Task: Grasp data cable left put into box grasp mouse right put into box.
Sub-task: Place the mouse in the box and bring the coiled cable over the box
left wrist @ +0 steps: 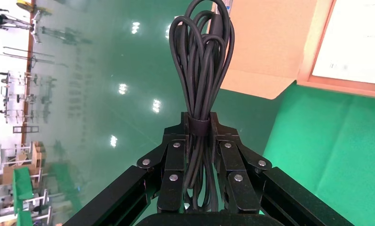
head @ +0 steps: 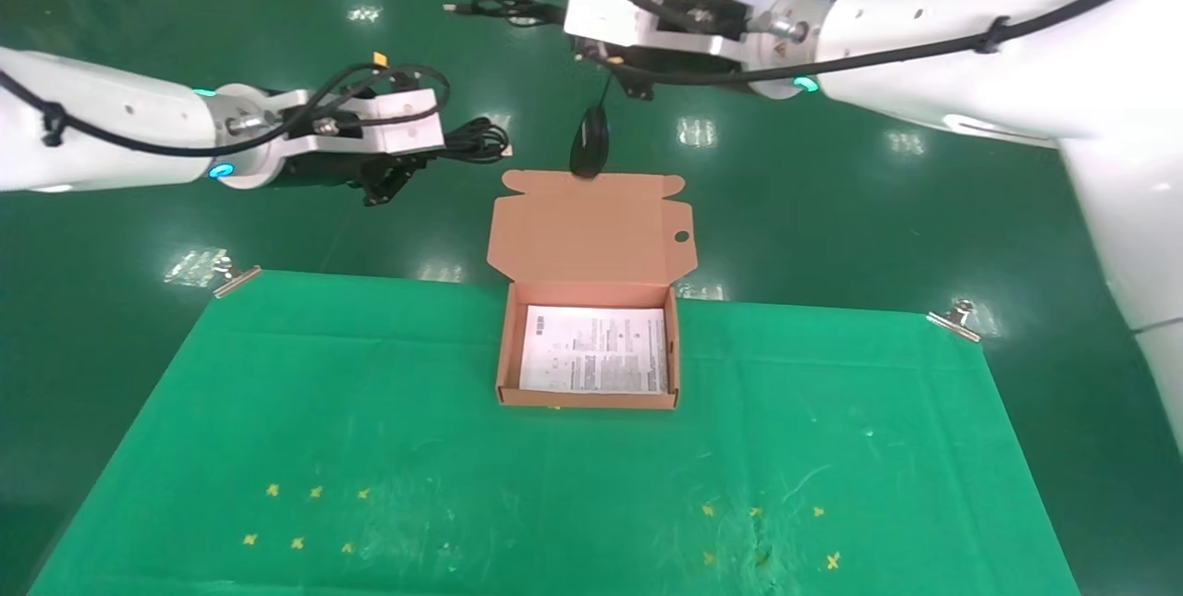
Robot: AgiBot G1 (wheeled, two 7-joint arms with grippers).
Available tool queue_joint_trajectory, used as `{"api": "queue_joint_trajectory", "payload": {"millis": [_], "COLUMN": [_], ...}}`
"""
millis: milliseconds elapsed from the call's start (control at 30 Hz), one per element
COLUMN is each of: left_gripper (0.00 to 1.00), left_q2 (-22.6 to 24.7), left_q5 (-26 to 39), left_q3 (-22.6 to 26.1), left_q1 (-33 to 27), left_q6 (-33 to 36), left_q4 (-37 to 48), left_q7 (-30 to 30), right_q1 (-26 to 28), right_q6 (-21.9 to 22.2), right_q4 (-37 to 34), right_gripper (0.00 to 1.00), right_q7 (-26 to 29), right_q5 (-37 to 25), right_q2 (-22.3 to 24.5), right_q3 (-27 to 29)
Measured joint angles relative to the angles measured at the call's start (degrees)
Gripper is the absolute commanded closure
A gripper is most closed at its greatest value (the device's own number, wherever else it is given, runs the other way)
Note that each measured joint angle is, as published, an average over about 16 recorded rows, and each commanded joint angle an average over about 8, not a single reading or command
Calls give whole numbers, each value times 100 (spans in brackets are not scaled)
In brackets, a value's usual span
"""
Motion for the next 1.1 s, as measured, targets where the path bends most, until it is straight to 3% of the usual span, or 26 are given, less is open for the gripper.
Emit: {"api": "queue_joint_trajectory", "payload": {"millis": [533,1100], "left_gripper": [100,100], "left_q2": [-357,-475], "left_q5": [656,1318], "left_q3": [204,353], "left_q1": [224,309], "left_q6": [382,740], "left_q4": [-329,-759], "left_q7": [-714,-1523], "right_q1": [-354,-696], "right_q6": [114,497], "right_q4": [-355,-484], "right_gripper": [100,100], "right_q7": [-175,-10], "right_q5": [141,852], "right_q2": [-172,-265], "right_q3": [-512,-1662]}}
